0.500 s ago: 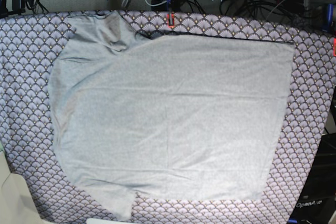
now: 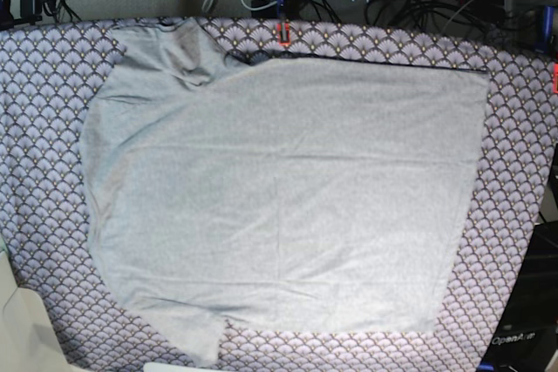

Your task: Fold the T-shirt properly

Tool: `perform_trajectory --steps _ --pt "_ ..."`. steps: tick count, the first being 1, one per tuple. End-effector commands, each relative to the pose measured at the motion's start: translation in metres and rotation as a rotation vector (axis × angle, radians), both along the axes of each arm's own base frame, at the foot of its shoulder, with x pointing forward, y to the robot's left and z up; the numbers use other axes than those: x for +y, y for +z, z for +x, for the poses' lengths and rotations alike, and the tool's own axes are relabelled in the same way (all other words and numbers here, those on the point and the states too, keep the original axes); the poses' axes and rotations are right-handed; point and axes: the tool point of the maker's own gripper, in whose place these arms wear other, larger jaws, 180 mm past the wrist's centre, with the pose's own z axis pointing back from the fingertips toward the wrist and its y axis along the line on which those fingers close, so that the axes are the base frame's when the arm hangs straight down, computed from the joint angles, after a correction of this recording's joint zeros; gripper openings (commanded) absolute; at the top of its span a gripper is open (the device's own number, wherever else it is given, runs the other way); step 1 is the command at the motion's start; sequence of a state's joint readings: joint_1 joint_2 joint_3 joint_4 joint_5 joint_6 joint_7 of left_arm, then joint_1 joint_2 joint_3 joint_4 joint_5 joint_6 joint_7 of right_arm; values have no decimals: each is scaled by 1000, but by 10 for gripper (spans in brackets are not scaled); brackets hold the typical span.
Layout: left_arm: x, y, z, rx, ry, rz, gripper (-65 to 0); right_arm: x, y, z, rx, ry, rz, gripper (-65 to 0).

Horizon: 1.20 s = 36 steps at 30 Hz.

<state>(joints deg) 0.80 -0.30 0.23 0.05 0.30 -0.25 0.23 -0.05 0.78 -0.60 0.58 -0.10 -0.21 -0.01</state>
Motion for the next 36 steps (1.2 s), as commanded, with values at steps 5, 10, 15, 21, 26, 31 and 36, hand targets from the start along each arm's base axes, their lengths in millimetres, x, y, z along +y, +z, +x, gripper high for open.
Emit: perform_trajectory --steps 5,10,15,21,26,31,36 --pt "2 0 -3 7 1 1 -650 3 0 -4 6 0 10 -650" --pt "2 0 -2 5 1 1 -650 3 0 -4 6 0 10 -650" --pt "1 0 -3 5 0 -1 -650 2 0 -4 6 0 8 -650" --pt "1 0 -3 7 0 -2 -650 2 0 -3 5 0 8 -650" --pt "2 0 -2 3 0 -3 -650 3 0 -3 2 0 10 -650" --pt "1 0 -11 -11 -1 -6 -650 2 1 -9 -67 1 7 -650" --pt "10 4 -26 -104 -5 0 -650 1 5 -34 -139 4 2 -650"
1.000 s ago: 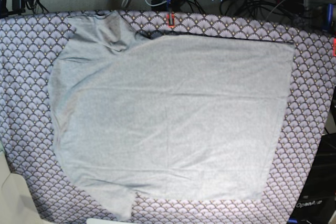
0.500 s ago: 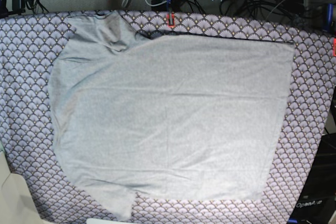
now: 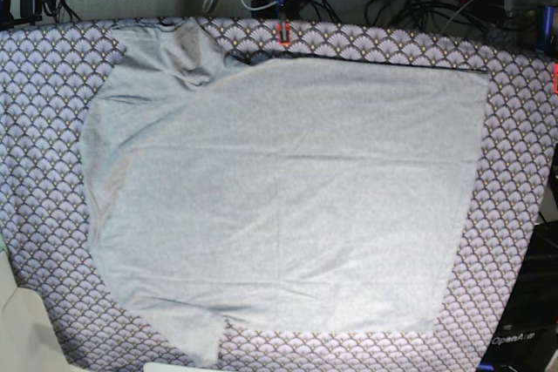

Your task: Fold the T-shirt properly

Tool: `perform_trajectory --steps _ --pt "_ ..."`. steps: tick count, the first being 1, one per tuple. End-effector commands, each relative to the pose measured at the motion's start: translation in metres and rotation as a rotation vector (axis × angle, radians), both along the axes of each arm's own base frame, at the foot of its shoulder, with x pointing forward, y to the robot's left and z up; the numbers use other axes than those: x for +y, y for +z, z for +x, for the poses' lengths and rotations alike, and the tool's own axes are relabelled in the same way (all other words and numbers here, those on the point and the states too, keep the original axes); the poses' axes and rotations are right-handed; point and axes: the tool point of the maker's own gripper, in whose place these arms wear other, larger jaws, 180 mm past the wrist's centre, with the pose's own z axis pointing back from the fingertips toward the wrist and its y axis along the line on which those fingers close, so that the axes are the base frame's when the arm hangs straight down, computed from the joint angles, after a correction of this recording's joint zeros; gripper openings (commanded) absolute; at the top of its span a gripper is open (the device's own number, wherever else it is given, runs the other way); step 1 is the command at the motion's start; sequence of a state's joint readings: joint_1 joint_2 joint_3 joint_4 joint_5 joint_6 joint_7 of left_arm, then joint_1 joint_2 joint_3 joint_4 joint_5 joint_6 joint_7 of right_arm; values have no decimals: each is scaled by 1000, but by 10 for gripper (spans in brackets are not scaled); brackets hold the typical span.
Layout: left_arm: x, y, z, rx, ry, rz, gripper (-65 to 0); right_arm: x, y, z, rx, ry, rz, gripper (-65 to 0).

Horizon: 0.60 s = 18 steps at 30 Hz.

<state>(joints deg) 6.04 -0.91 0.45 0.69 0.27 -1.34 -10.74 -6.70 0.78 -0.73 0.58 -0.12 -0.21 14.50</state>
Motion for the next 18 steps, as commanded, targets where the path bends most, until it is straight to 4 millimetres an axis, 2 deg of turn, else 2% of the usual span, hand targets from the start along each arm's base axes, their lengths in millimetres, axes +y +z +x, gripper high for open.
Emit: perform_trajectory --steps 1,6,8,10,13,15,18 --pt "9 1 -10 -5 1 14 -650 1 2 -8 -17 -3 7 -650" --pt "-3 8 -40 -24 34 -96 -650 -6 12 -38 -79 3 -7 -650" --pt "12 12 -54 -30 40 -76 -650 -9 19 -52 -112 6 -13 -650" --pt "20 16 -61 -57 74 -64 -650 -10 28 -66 -157 10 -15 -650" --pt "25 24 -68 -127 118 -53 -650 -27 51 -79 -302 32 -42 -650" --pt "38 31 -71 -179 117 -34 -650 -33 75 -85 -428 49 -51 -650" --pt "43 44 -75 -270 118 -25 -650 -43 110 -86 -607 78 -63 -650"
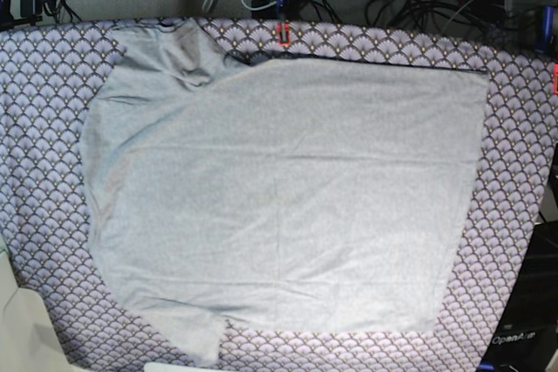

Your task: Fold the T-shirt properly

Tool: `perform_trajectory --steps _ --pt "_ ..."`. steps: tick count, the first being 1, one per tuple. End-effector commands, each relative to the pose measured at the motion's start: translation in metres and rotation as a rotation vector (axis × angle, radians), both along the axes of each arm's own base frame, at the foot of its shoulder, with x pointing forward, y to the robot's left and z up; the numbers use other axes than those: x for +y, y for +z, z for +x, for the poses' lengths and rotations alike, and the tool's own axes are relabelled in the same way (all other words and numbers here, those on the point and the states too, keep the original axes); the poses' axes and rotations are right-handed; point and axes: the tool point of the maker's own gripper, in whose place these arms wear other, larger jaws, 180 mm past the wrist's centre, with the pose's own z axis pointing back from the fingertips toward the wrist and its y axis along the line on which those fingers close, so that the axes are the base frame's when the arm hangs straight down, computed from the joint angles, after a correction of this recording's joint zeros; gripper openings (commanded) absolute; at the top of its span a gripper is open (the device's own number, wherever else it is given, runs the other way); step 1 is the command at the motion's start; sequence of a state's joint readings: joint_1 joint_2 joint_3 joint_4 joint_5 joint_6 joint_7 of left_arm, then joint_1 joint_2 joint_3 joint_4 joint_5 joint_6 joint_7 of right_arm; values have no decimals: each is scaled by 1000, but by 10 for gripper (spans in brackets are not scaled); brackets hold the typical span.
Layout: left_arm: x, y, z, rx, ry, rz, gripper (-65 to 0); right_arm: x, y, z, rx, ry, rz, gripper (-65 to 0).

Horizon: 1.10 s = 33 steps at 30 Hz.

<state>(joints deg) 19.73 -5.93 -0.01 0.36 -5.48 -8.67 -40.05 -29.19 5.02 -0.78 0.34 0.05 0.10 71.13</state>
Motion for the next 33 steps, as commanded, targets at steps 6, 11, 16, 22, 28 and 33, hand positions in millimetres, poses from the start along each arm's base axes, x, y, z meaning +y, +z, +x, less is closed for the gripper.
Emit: perform_trajectory --steps 6,11,16,22,28,33 --pt "20 49 -19 -258 82 66 -650 -14 37 -10 -132 37 -19 -650" --pt "25 85 -31 -410 94 102 -650 -9 66 0 -249 61 -8 -650" --pt "25 91 -46 -390 94 101 -650 -3 114 18 -400 85 3 -650" --pt "12 119 -32 -534 99 53 -650 -8 162 47 -496 95 -25 -650" --pt "2 191 4 -714 167 -16 -650 -4 197 89 -566 116 -29 -650" --pt "8 236 62 -732 176 -125 -650 2 219 128 -586 123 -27 -650"
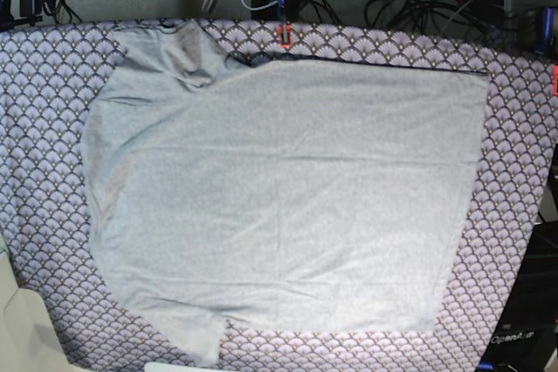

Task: Fold the T-shirt properly
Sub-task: 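Move both grippers down to the collar-side corners of the grey T-shirt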

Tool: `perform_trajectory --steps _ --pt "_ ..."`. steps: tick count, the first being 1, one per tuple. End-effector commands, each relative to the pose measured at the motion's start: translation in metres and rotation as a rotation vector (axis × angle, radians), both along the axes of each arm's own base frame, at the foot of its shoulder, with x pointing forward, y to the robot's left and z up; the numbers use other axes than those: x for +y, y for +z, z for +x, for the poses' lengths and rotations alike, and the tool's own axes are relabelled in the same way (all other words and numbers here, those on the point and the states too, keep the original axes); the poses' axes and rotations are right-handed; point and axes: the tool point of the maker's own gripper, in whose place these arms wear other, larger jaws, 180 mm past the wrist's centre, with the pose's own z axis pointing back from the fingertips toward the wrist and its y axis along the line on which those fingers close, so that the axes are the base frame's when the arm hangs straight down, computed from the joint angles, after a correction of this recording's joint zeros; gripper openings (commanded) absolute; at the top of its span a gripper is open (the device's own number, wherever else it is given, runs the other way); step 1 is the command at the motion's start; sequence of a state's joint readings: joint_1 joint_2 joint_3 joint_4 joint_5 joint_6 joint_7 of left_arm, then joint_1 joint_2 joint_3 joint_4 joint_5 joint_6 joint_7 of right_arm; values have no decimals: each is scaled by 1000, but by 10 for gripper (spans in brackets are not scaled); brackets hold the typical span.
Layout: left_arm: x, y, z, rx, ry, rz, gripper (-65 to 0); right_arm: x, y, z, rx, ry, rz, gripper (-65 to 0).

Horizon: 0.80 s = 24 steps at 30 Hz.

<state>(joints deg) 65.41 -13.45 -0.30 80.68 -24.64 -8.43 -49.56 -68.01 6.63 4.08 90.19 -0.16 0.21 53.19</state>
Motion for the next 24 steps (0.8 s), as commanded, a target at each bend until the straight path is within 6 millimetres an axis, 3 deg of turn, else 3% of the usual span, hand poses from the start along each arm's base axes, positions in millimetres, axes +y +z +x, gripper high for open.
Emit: perform_trajectory --steps 1,7,10,14,20,24 --pt "-3 8 -2 20 -17 -20 -650 1 9 2 -5 6 3 -650" --pt "28 37 52 -28 -9 6 -650 11 18 46 20 74 46 -650" --pt "48 52 85 -21 -14 62 -650 23 21 77 36 108 73 -650" --pt "73 68 129 14 13 129 -650 26 8 105 102 121 62 -650" --pt "122 76 164 95 148 173 -650 36 -3 131 145 160 111 -631" --pt "129 74 182 155 97 164 -608 27 -6 146 170 131 147 -573"
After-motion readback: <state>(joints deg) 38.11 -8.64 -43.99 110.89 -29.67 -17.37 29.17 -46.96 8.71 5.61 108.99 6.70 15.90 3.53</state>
